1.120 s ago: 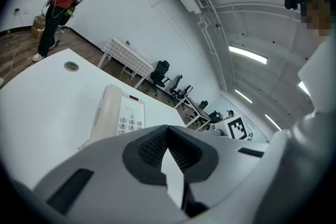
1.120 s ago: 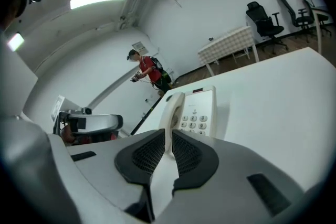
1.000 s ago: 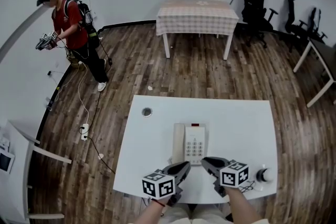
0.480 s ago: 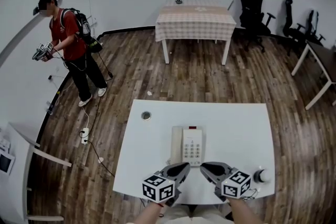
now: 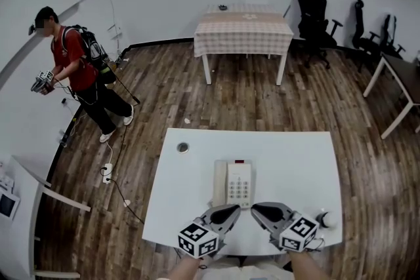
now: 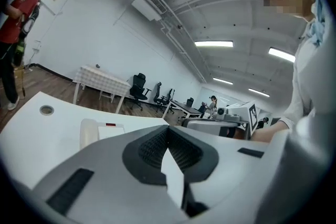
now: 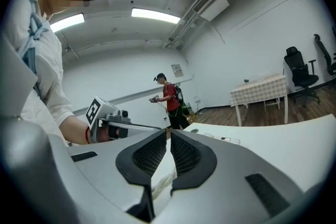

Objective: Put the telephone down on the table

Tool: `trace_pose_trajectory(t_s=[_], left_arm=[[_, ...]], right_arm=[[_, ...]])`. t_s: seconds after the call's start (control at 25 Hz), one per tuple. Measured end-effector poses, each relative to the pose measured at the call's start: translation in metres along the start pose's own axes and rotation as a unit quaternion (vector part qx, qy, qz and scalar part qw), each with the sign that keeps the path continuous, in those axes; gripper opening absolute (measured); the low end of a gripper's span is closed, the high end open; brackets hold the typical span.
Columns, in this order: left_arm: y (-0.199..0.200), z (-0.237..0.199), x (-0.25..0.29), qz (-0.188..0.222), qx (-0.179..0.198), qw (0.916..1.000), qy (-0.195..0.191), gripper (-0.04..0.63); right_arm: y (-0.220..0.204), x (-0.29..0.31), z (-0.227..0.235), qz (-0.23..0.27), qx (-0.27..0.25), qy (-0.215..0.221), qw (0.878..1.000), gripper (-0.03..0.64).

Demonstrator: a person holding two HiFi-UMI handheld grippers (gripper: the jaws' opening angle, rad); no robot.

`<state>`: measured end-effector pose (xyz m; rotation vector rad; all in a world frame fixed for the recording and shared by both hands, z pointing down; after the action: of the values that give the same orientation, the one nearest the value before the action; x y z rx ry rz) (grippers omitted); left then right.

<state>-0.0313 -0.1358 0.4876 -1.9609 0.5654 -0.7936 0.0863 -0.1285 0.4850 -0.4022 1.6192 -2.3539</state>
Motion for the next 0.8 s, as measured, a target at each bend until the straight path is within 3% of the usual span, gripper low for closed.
trace_pose_trajectory(t_s=[0.2, 0.8], left_arm=[[0.012, 0.009, 0.001, 0.016, 0.031, 0.9992, -0.020, 0.000], [0.014, 0.009, -0.001, 0.015, 0.037, 0.9987, -0.030, 0.000]], right_arm=[[0.017, -0.001, -0.005, 0.015, -0.025, 0.012, 1.000, 0.043], [0.014, 0.003, -0.006, 0.005, -0.031, 0.007, 0.999, 0.037]])
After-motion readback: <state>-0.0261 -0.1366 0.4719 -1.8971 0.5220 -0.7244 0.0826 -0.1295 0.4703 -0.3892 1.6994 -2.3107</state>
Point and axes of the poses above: the fingertips, and each gripper's own axes: x forward along the fingers, z to its right, y out of its top, the point moved 5 cm from there along -x, backward along the fingers, and after that the axes turned 13 degrees about y, right-handed, at the moved point
